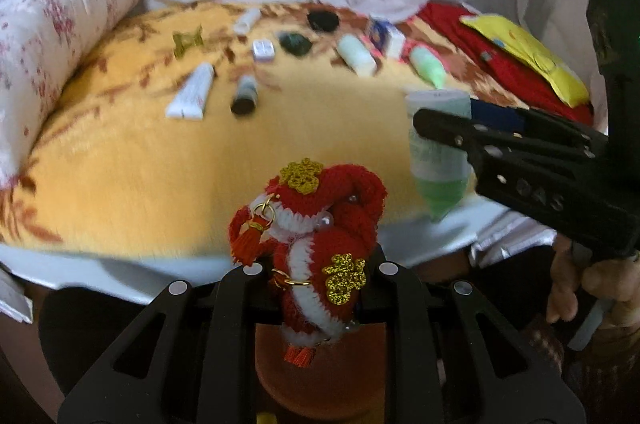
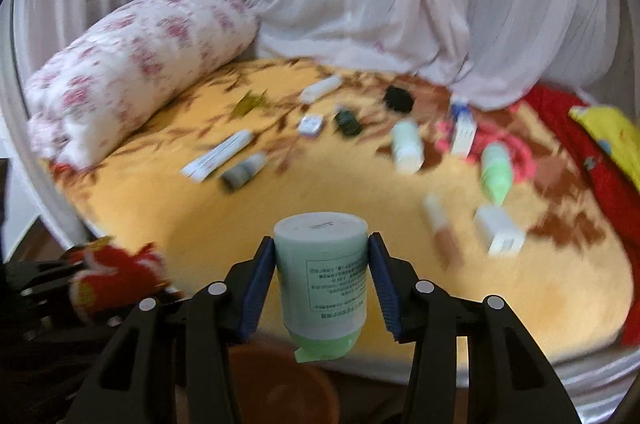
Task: Collect trash
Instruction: 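Carry both items down to the orange bin and open both tools, then grasp the eye-drop bottle with the left tool while the right tool grasps the lip-gloss tube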
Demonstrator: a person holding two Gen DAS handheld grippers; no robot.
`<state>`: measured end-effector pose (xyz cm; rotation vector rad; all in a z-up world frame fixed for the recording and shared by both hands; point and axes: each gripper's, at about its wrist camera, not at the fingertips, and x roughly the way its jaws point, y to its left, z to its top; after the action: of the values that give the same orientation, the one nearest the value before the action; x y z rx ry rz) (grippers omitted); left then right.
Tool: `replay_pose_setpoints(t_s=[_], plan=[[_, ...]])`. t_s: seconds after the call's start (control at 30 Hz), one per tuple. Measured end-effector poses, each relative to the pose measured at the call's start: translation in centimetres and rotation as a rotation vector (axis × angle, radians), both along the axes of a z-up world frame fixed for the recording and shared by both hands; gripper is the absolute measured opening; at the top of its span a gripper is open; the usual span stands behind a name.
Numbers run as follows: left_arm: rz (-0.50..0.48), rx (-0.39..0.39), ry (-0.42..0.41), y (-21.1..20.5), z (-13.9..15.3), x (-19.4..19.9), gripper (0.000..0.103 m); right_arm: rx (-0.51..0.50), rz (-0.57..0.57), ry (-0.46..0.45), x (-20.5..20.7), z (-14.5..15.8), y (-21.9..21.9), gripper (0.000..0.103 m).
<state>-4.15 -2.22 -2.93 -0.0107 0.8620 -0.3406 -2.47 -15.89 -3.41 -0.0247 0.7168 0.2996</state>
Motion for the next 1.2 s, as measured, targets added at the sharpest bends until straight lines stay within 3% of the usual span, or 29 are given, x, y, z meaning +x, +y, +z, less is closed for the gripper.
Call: replay_pose_setpoints(t_s=[0.37, 0.47, 0.53, 0.63, 0.83, 1.03, 1.2], plan=[[-0.068, 0.039, 0.184, 0.6, -3.8, -3.2, 0.022, -0.005, 0.073, 0.279, -4.1, -7.7, 1.9, 0.047], [-0.067, 0.035, 0.224, 0.8, -4.4, -3.1, 0.029, 0.013, 0.090, 0.340, -4.1, -9.0, 1.8, 0.047], [-0.070, 0.031, 0.232, 0.9, -4.4, -3.2, 0.041, 0.016, 0.106, 0.372, -4.3, -9.6, 2.0, 0.048], [-0.068, 0.050, 0.237, 0.7, -4.4, -3.5, 0.059, -0.006, 0.100, 0.362, -4.6, -9.5, 2.2, 0.066], [-0.058, 0.061, 0.242, 1.2, -4.2, -3.7, 0.073, -0.041, 0.047, 0.294, -4.5, -8.2, 0.6, 0.072], [-0.036, 0.078, 0.191, 2.0, -3.0, -3.5, 0.074, -0.013, -0.017, 0.229, -3.9, -6.2, -2.0, 0.073], [-0.010, 0.022, 0.094, 2.9, -0.5, -1.7, 0.074, 0.000, -0.067, 0.144, -3.4, -4.1, -3.6, 0.077]])
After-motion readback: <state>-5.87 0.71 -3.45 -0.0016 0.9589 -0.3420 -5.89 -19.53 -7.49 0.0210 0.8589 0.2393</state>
